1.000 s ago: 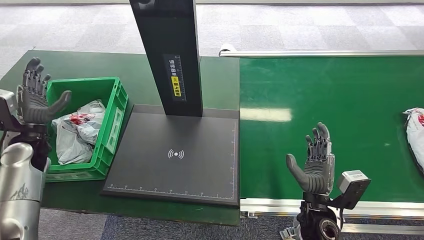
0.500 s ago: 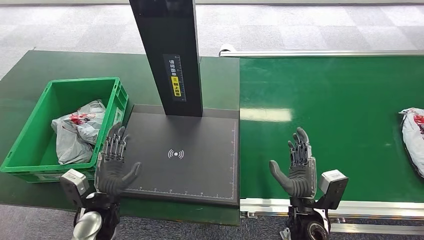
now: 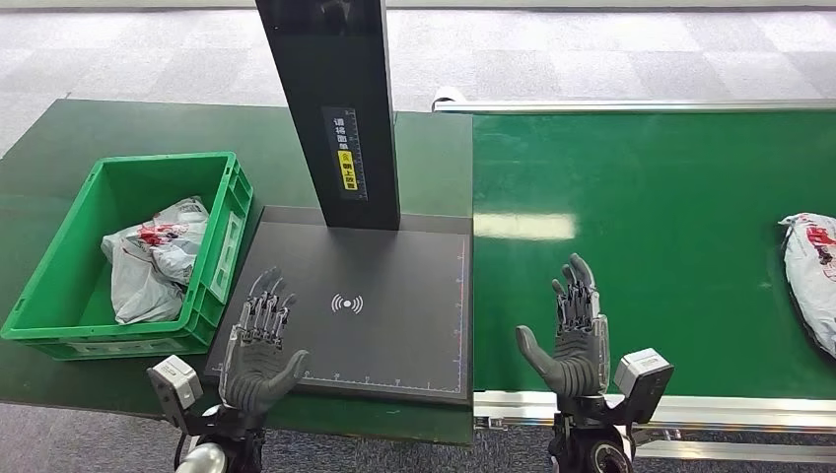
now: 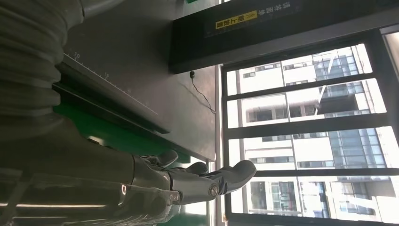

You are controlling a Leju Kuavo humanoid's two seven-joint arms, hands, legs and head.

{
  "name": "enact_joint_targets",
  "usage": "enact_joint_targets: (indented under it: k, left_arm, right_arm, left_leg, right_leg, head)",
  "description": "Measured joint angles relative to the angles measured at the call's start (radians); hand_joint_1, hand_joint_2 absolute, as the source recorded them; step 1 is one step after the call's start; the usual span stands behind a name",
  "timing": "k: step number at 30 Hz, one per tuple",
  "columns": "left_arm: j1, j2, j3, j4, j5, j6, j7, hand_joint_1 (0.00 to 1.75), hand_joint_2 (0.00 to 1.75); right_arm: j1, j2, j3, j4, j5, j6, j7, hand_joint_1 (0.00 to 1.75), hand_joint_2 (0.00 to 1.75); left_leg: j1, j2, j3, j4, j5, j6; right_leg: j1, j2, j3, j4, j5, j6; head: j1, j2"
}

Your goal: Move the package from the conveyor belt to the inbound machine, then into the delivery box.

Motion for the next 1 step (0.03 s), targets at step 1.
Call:
enact_joint_targets:
  k: [1]
  left_arm:
    - [0.000, -0.002, 0.000, 0.001, 0.002, -0.002, 0.000, 0.00, 1.75]
  right_arm:
    - [0.000, 0.000, 0.000, 0.000, 0.001, 0.000, -0.001, 0.00, 1.75]
  left_leg:
    - [0.000, 0.000, 0.000, 0.000, 0.000, 0.000]
  right_leg:
    - [0.000, 0.000, 0.000, 0.000, 0.000, 0.000]
  head:
    - [0.000, 0.000]
